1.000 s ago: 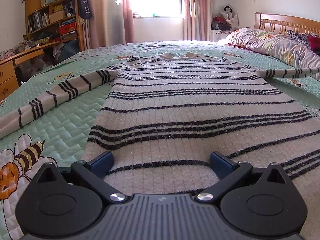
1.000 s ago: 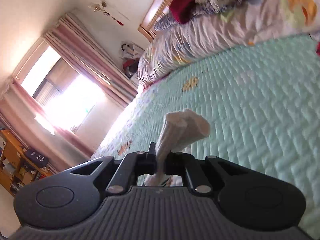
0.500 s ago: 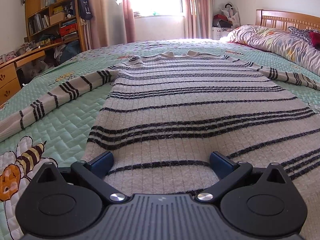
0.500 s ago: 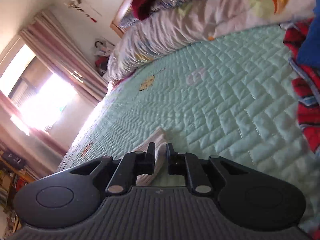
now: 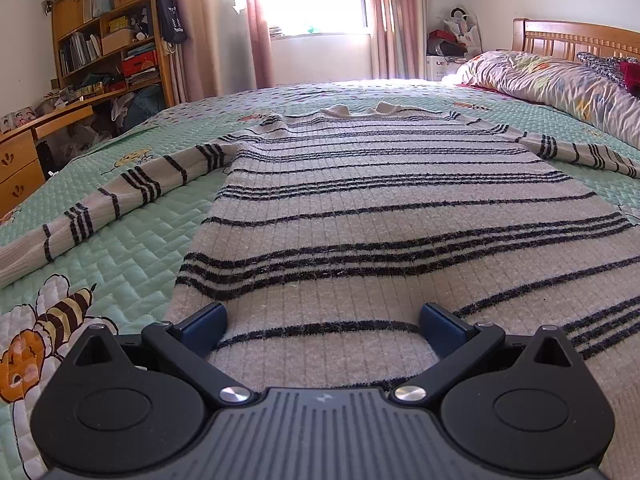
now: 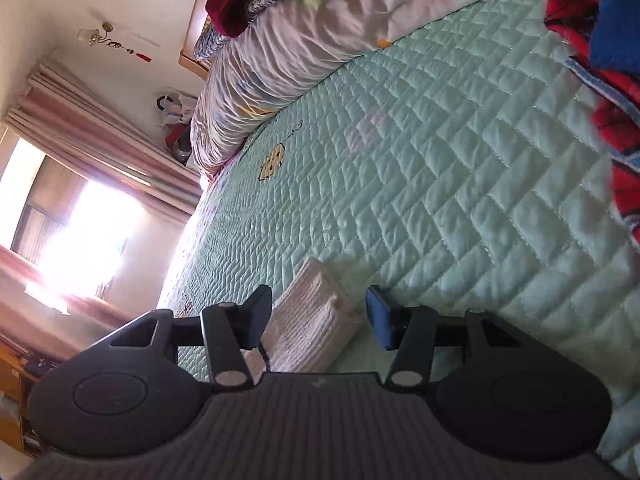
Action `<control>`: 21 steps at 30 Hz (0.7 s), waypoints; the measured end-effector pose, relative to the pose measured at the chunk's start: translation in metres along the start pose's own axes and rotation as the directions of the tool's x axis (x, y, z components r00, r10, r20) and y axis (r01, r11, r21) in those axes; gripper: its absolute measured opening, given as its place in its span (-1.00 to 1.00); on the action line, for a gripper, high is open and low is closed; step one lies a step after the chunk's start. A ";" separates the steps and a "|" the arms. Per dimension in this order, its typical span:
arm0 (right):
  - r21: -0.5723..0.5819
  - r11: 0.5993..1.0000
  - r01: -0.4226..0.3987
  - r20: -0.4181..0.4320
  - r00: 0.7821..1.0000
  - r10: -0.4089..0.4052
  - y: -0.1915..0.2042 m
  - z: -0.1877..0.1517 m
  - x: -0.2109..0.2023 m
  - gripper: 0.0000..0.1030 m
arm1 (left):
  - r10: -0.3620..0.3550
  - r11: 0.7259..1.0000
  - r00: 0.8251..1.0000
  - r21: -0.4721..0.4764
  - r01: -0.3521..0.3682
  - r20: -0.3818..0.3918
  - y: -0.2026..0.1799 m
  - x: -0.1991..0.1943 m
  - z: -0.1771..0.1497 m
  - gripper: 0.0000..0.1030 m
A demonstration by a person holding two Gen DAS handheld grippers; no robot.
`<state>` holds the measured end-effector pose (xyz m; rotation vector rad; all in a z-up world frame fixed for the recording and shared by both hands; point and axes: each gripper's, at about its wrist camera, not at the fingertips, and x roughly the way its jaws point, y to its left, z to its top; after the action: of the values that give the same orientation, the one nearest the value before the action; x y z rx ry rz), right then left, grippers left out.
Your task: Fold clothes
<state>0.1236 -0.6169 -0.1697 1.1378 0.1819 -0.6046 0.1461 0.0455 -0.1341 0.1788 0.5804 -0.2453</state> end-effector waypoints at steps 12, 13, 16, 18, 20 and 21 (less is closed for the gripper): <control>-0.241 0.967 0.087 0.164 0.985 -0.047 0.025 -0.011 -0.072 -0.99 | 0.001 1.000 1.000 0.001 -0.001 0.003 0.000 -0.001 -0.001 0.99; -0.279 0.951 0.134 0.185 0.979 -0.083 0.027 -0.013 -0.076 -0.99 | 0.001 1.000 1.000 0.000 -0.001 0.004 0.000 -0.002 -0.001 0.99; -0.334 0.910 0.245 0.156 0.967 -0.203 0.025 -0.016 -0.072 -0.87 | 0.003 1.000 1.000 0.001 -0.003 0.007 0.000 -0.001 0.000 0.99; -0.347 0.917 0.197 0.151 0.977 -0.153 0.029 -0.024 -0.080 -0.87 | 0.005 1.000 1.000 0.000 -0.005 0.010 0.000 -0.001 -0.001 0.99; -0.366 0.922 0.127 0.155 0.985 -0.075 0.035 -0.033 -0.092 -0.85 | 0.008 1.000 1.000 0.005 -0.008 0.011 -0.001 -0.002 -0.001 0.99; -0.371 0.925 0.075 0.127 0.991 -0.029 0.039 -0.037 -0.093 -0.71 | 0.008 1.000 1.000 0.005 -0.008 0.011 -0.001 -0.002 -0.001 0.99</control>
<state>0.0733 -0.5392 -0.1142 0.7244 0.2151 -0.6512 0.1443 0.0452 -0.1338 0.1845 0.5684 -0.2402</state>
